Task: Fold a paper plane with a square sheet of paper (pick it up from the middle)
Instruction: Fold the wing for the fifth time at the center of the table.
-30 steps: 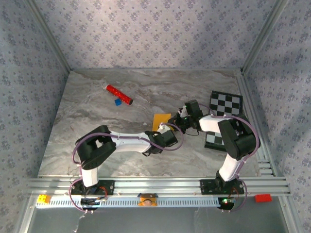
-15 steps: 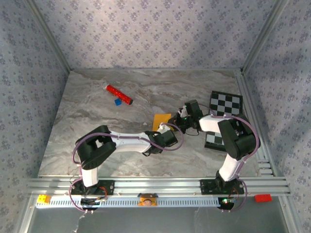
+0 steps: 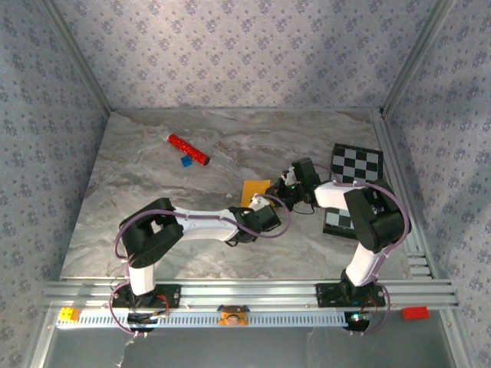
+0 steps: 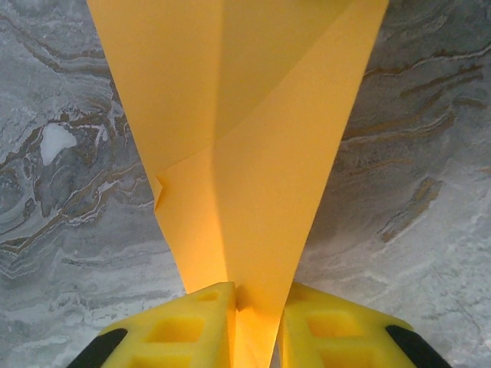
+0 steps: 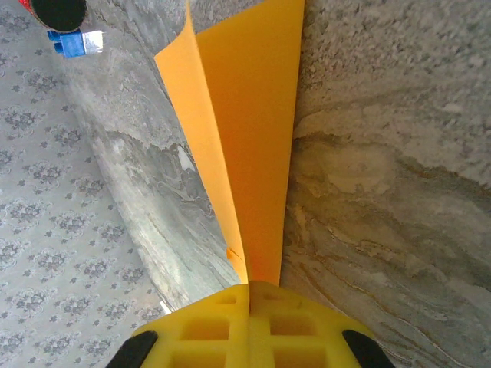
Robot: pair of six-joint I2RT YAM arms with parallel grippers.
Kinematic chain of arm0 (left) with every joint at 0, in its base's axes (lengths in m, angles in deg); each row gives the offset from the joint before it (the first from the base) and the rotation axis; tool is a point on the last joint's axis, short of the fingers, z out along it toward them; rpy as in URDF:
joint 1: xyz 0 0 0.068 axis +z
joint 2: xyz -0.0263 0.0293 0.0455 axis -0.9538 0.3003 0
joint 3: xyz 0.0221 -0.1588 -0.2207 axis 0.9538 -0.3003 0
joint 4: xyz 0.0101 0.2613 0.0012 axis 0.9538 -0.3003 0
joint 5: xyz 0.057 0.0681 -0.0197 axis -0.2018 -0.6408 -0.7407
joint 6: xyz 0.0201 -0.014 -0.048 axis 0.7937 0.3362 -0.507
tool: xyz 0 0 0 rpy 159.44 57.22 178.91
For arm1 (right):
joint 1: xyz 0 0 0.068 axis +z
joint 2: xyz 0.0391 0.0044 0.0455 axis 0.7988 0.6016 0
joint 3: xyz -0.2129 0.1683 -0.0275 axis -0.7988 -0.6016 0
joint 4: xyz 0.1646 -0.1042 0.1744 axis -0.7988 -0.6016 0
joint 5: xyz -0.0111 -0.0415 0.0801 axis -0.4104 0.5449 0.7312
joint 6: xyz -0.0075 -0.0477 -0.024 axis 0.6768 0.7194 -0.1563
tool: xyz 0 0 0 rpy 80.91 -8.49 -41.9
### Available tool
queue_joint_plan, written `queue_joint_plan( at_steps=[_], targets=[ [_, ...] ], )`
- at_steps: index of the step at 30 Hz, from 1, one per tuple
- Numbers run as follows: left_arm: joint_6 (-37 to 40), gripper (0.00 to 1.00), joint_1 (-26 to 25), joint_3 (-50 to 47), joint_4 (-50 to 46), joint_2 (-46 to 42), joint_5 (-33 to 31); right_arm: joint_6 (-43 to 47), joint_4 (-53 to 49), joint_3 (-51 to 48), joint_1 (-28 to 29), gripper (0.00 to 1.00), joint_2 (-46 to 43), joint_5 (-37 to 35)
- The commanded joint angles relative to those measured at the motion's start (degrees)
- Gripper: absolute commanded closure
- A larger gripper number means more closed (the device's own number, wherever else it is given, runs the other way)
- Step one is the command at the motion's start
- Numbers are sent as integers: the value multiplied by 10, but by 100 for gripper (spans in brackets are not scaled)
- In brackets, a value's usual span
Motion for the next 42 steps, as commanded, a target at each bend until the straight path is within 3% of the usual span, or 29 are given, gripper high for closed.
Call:
queue_joint_plan(
  at_steps=[1, 16, 21, 23, 26, 36, 42],
  targets=[
    [8, 83, -4, 7, 9, -9, -14, 3, -15, 1, 4, 100, -14, -4],
    [-2, 95, -1, -5, 7, -10, -10, 15, -27, 4, 2, 97, -19, -4],
    [-3, 100, 6, -15, 20, -22, 18, 58, -77, 13, -8, 81, -43, -29],
    [-2, 100, 18, -22, 35, -33, 55, 88, -120, 20, -15, 70, -62, -57],
    [-3, 100, 37, -48, 75, -56, 120, 122, -164, 23, -27, 65, -89, -81],
    [-21, 100, 105, -114, 182, -94, 307, 138, -169, 2, -48, 63, -134, -81],
    [-39, 100, 132, -134, 229, -89, 376, 135, -155, -4, -46, 63, -135, -68]
  ],
)
